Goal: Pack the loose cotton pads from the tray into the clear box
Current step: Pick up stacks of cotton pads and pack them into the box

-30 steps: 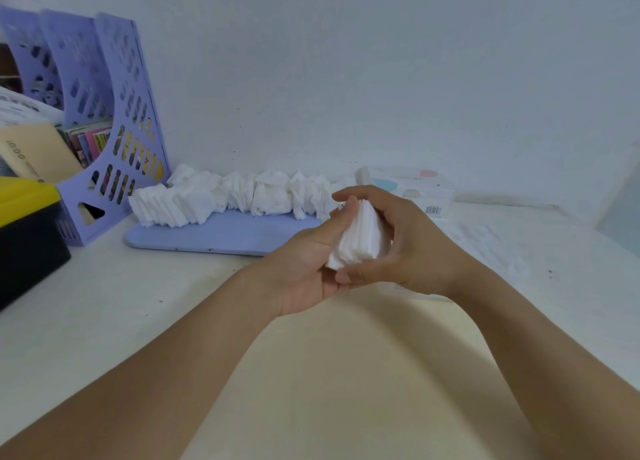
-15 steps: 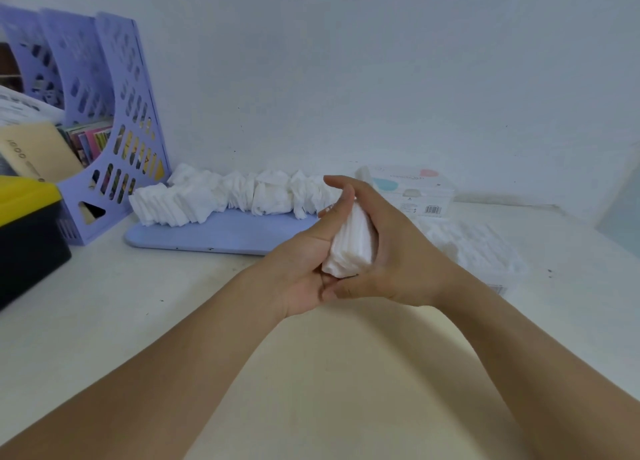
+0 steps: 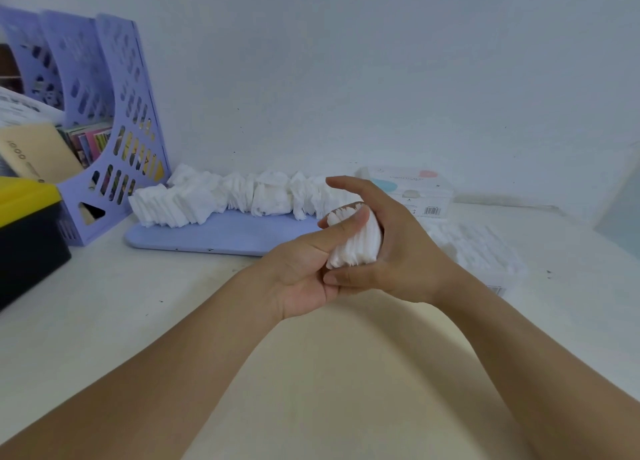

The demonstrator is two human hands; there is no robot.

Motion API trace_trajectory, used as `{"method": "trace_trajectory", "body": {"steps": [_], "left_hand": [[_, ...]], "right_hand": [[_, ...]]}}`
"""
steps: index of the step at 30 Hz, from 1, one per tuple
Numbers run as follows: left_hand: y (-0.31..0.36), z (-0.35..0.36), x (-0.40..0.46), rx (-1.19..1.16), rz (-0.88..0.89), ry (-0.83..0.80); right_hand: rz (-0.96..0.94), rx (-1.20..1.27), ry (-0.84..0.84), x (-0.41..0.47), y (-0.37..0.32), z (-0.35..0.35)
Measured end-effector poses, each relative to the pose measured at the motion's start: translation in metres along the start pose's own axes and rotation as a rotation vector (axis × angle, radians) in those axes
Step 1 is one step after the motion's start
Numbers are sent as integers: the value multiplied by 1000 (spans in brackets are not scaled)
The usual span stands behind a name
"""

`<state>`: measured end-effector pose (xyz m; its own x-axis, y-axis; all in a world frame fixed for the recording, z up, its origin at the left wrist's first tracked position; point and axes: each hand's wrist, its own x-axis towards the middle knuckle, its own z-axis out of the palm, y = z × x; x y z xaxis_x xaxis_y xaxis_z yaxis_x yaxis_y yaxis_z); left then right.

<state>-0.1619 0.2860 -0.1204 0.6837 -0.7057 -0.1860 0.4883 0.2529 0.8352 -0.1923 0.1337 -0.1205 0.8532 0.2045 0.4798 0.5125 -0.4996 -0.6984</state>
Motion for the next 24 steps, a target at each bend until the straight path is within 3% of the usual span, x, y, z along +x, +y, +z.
{"method": "trace_trajectory", "body": {"steps": [7, 18, 24], "left_hand": [[-2, -1, -1, 65, 23, -60], [0, 0, 2, 16, 49, 10], [1, 2, 5, -23, 32, 32]], "right_hand": [[-30, -27, 1, 0, -1, 1], [-76, -53, 37, 1, -1, 0], [-19, -101, -27, -1, 0, 5]]}}
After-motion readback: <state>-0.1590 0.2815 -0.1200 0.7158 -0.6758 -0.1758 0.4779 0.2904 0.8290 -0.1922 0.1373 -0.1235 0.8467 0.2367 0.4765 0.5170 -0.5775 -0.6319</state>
